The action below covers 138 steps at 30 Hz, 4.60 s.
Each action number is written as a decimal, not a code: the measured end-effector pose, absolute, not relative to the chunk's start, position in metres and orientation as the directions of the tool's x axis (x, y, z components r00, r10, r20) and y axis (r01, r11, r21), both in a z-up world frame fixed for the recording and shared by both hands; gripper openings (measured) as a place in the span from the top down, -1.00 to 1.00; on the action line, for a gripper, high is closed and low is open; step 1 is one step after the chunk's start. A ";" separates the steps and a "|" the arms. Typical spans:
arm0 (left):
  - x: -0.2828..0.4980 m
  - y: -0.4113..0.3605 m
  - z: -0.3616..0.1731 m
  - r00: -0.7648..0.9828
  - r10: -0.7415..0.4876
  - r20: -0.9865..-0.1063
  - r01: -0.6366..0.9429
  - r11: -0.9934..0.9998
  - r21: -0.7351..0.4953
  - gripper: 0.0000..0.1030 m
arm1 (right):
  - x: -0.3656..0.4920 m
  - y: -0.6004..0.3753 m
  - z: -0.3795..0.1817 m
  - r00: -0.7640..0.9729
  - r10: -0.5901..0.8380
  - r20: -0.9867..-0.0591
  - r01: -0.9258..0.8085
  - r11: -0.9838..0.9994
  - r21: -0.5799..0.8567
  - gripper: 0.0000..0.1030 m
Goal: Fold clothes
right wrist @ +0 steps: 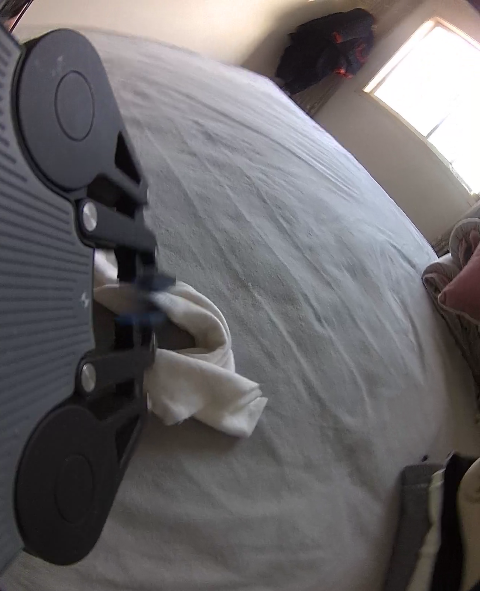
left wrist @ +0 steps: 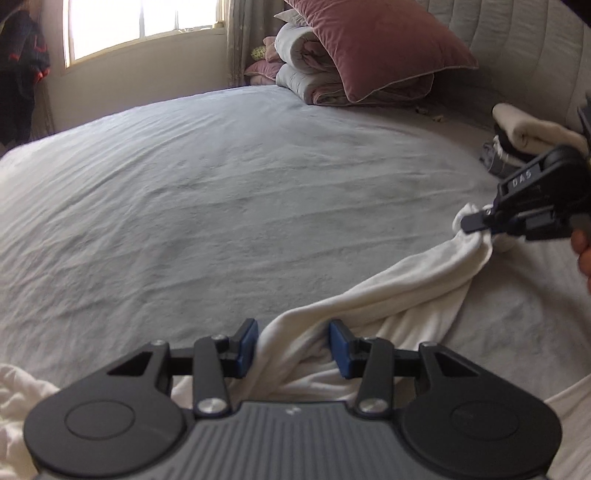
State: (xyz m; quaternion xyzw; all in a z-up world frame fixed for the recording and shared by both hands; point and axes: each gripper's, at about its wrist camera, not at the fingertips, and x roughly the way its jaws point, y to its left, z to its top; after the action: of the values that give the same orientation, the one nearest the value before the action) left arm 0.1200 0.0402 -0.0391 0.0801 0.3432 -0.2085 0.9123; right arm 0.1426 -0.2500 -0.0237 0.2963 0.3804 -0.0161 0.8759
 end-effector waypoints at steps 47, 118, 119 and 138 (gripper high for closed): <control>0.069 0.025 -0.016 0.480 -0.545 -0.687 0.675 0.730 -0.107 0.48 | 0.128 -0.335 -0.007 0.690 0.118 -0.714 0.360 0.800 0.480 0.09; 0.117 -0.029 -0.014 0.682 -0.317 -0.659 0.551 0.815 0.179 0.96 | 0.116 -0.338 0.012 0.716 -0.219 -0.663 0.255 0.966 -0.043 0.90; 0.119 -0.028 -0.013 0.700 -0.305 -0.646 0.532 0.826 0.187 0.96 | 0.122 -0.335 0.014 0.724 -0.224 -0.652 0.252 0.966 -0.052 0.90; 0.201 -0.031 -0.048 0.745 -0.038 -0.666 0.303 0.909 0.288 0.94 | 0.279 -0.292 -0.036 0.775 -0.087 -0.626 0.075 0.996 -0.047 0.87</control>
State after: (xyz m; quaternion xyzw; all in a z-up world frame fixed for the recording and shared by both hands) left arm 0.2008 -0.0312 -0.0484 0.1924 0.3449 -0.0932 0.9140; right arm 0.2786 -0.2922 -0.0363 -0.0097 0.3326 -0.0430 0.9420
